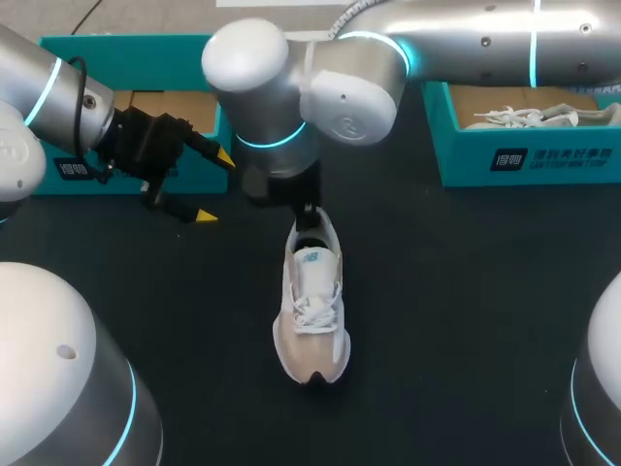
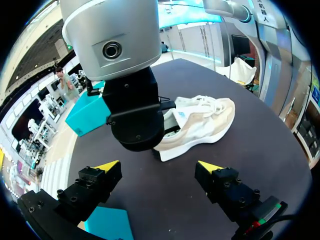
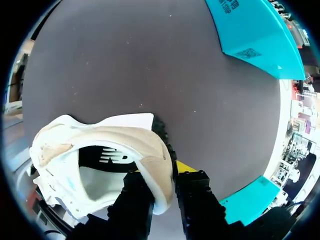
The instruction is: Take the shoe out of the shoebox, open the shoe tongue, remove and reinsert the insole, then place the shoe into the shoebox
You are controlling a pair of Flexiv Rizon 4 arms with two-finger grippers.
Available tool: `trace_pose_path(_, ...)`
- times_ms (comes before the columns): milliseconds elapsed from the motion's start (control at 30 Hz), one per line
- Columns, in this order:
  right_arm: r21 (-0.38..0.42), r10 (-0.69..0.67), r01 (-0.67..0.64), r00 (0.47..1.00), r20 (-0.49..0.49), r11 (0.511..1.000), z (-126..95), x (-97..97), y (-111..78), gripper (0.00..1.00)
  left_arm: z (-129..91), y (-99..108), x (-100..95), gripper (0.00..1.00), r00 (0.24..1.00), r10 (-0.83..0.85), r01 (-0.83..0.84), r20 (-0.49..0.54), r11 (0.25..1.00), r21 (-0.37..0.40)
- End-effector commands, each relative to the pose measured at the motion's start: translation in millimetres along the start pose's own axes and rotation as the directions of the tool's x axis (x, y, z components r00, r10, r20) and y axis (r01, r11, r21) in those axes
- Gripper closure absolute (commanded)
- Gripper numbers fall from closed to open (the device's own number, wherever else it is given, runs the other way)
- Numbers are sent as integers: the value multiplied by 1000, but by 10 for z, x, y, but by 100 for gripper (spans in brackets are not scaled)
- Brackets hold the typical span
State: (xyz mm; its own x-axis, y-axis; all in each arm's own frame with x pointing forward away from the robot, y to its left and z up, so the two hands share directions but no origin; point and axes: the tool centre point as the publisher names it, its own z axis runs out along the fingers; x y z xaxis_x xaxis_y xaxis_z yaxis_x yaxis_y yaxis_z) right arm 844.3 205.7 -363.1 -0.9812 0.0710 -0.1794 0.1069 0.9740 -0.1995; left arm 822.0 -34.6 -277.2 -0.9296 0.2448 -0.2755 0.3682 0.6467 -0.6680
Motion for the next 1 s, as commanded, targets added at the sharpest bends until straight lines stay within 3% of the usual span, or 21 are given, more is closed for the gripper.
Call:
trace_pose_path(33, 18, 9, -9, 1000, 20, 1000, -183, 46, -70, 100, -1, -4, 11, 0, 1000, 0, 0, 1, 1000, -2)
trace_pose_path(233, 2, 32, -32, 999, 12, 999, -565, -17, -178, 100, -1, -4, 11, 0, 1000, 0, 0, 1, 1000, -2)
trace_pose_path(333, -6, 17, -17, 999, 39, 1000, -602, -36, -202, 100, -1, -4, 11, 0, 1000, 0, 0, 1, 1000, -2)
trace_pose_path(533, -48, -38, 42, 996, 76, 998, -1210, -185, -289, 100, -1, -4, 11, 0, 1000, 0, 0, 1, 1000, -2)
trace_pose_path(700, -95, -35, 48, 991, 132, 994, -1634, -271, -476, 100, -1, -4, 11, 0, 1000, 0, 0, 1, 1000, -2)
trace_pose_path(1000, -52, -93, 106, 973, 209, 993, -2187, -433, -831, 100, -1, -4, 11, 0, 1000, 0, 0, 1, 1000, -2)
